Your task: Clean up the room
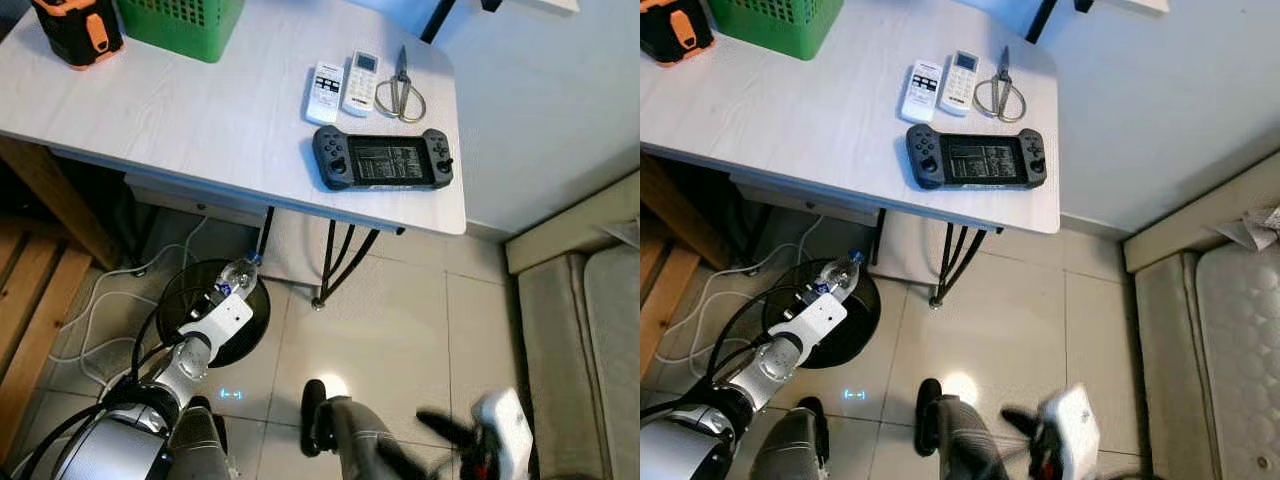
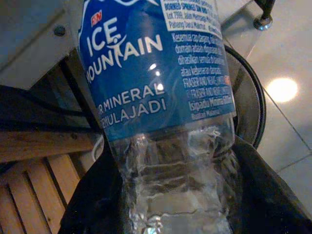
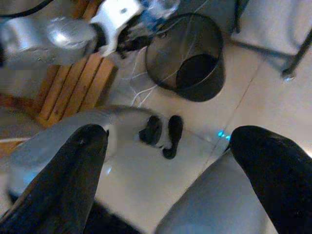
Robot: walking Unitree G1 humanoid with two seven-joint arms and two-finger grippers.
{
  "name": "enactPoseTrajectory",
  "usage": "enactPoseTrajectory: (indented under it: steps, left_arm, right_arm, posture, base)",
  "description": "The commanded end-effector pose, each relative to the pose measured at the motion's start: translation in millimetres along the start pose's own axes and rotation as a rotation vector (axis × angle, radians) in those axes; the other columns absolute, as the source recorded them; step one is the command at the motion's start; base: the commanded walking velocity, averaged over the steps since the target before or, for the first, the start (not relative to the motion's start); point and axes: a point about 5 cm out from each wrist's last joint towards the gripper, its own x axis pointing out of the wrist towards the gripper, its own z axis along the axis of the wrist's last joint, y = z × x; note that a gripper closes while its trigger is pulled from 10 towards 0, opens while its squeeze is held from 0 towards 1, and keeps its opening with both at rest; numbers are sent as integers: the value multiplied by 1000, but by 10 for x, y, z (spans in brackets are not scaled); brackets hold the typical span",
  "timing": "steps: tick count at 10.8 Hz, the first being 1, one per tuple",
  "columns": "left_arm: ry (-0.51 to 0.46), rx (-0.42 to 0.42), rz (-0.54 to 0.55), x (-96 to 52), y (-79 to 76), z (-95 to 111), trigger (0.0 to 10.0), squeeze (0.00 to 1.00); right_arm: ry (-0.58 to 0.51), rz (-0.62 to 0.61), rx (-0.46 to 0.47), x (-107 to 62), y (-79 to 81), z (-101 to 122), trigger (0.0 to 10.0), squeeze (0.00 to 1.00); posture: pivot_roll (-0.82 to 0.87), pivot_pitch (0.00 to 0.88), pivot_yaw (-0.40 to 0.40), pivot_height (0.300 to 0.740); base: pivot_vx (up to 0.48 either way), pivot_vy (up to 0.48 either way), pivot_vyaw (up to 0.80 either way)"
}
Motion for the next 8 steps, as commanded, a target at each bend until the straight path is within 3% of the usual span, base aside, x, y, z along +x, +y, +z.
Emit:
enactPoseTrajectory:
  steps: [1,2,3,8]
  left_arm:
    - [20,-3,-41,-14,-100,-35,10000,0]
    - [12,35,-45,-11,-88,-26,10000,545]
    - [10,49,-41,-8,-74,-20,10000,1000]
    - [-58,225,27,15,47,90,10000,1000]
  right_arm:
    - [26,3,9,-38,53,-22,10000,251]
    - [28,4,6,-55,116,9,10000,247]
    - [29,6,4,-73,132,35,10000,247]
    - [53,-8,9,-146,139,53,10000,247]
  posture:
    - [-186,336,-251,740]
    - [-187,338,-255,740]
    - [-189,340,-256,740]
    - [-196,339,-264,740]
  base:
    - [0,0,0]
    - [0,0,0]
    - [0,0,0]
    - [0,0,0]
